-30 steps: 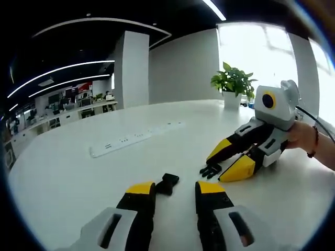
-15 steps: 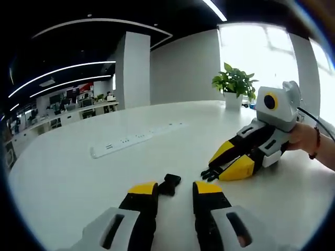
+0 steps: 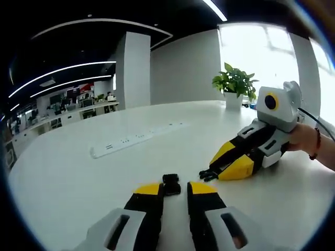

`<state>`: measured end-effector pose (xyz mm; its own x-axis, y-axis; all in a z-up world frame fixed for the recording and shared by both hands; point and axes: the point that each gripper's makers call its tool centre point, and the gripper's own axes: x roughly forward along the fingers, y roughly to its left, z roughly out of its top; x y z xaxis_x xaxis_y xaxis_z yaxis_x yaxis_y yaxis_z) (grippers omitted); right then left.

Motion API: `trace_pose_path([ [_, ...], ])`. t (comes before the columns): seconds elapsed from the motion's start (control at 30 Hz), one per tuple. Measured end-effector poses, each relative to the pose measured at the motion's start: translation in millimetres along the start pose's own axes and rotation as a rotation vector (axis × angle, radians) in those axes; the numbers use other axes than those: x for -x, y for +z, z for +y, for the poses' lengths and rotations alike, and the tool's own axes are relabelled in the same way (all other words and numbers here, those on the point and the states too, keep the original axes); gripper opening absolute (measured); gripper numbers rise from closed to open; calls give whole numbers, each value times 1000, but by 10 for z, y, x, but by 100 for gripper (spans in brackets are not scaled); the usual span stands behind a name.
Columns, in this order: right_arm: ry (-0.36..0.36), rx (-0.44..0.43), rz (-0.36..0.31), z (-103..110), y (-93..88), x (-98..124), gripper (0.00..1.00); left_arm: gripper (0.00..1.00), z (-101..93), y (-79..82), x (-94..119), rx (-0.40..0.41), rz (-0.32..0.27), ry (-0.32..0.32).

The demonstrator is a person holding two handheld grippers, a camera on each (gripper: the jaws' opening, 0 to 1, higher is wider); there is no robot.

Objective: Snap the two parts of the plastic buckle together until the buckle closes and remains connected.

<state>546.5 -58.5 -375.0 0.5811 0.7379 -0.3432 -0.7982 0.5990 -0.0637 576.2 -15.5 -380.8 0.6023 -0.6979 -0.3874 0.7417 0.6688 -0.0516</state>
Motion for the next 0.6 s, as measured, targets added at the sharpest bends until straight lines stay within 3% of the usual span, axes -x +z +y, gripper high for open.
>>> trace_pose_path([
  [0.2, -3, 3, -4, 58, -7, 33, 13, 13, 1, 0, 1, 3, 1, -2],
  [0.43, -6, 8, -3, 60, 1, 26, 13, 22, 95, -3, 18, 28, 3, 47],
  [0.6, -8, 10, -4, 51, 9, 20, 13, 22, 161, -11, 44, 35, 5, 82],
])
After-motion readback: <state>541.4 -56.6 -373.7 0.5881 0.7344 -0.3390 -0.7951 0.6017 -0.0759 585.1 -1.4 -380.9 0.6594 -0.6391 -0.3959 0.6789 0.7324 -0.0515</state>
